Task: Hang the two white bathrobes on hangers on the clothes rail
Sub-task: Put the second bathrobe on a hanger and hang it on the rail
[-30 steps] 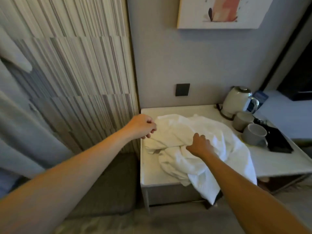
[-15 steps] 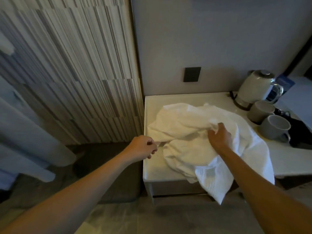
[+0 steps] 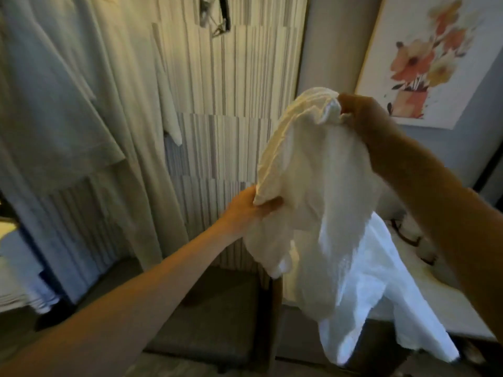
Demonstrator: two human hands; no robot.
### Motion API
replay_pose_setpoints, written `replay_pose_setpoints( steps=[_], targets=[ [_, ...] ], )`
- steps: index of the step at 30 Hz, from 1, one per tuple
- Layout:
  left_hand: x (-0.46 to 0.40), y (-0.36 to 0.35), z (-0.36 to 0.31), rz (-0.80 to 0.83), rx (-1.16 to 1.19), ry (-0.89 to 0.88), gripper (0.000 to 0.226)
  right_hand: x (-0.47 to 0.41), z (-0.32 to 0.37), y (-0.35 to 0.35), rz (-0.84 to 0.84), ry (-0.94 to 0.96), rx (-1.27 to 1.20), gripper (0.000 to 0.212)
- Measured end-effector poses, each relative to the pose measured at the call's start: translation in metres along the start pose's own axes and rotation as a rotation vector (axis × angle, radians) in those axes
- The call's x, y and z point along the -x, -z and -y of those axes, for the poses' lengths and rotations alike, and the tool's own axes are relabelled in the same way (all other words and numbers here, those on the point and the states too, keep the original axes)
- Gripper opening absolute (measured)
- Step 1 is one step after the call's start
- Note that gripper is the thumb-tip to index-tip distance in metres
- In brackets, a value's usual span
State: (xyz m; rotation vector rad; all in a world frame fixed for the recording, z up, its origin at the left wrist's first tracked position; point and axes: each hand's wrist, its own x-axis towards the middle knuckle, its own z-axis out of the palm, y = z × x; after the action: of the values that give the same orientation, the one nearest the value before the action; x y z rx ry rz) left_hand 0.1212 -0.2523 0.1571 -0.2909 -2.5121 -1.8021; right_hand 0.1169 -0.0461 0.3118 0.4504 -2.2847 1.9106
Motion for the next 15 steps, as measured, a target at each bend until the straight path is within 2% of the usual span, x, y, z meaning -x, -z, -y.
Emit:
replay_pose_setpoints(
  steps=[1, 2, 3, 5, 6, 8, 11, 13, 15],
  targets=[
    [0.013, 0.023, -0.009, -0.109, 0.037, -0.031, 0.025, 0.008, 0.019, -0.005, 0.062, 0.014, 0.026, 0.018],
    [0.029, 0.052, -0.016, -0.241, 0.065, -0.054, 0.016, 0.018, 0.039, -0.008, 0.144, 0.026, 0.058, 0.022],
    [0.037, 0.077, -0.024, -0.370, 0.061, -0.070, 0.018, 0.022, 0.051, -0.005, 0.209, 0.019, 0.095, 0.026],
    [0.065, 0.132, -0.042, -0.589, -0.088, -0.130, 0.027, 0.041, 0.068, -0.006, 0.228, -0.010, 0.297, 0.043],
    [0.077, 0.153, -0.054, -0.672, -0.210, -0.168, 0.028, 0.048, 0.072, -0.007, 0.193, 0.000, 0.452, 0.039],
    [0.100, 0.184, -0.084, -0.725, -0.513, -0.232, 0.031, 0.063, 0.076, -0.015, 0.162, 0.062, 0.731, 0.027],
    [0.135, 0.212, -0.129, -0.742, -0.960, -0.379, 0.022, 0.085, 0.080, -0.038, 0.201, 0.161, 0.916, 0.026],
    [0.159, 0.224, -0.146, -0.691, -1.240, -0.480, 0.016, 0.095, 0.082, -0.041, 0.169, 0.141, 0.940, 0.022],
    [0.171, 0.240, -0.161, -0.657, -1.302, -0.437, 0.020, 0.101, 0.079, -0.034, 0.110, 0.075, 0.873, 0.025]
  ],
)
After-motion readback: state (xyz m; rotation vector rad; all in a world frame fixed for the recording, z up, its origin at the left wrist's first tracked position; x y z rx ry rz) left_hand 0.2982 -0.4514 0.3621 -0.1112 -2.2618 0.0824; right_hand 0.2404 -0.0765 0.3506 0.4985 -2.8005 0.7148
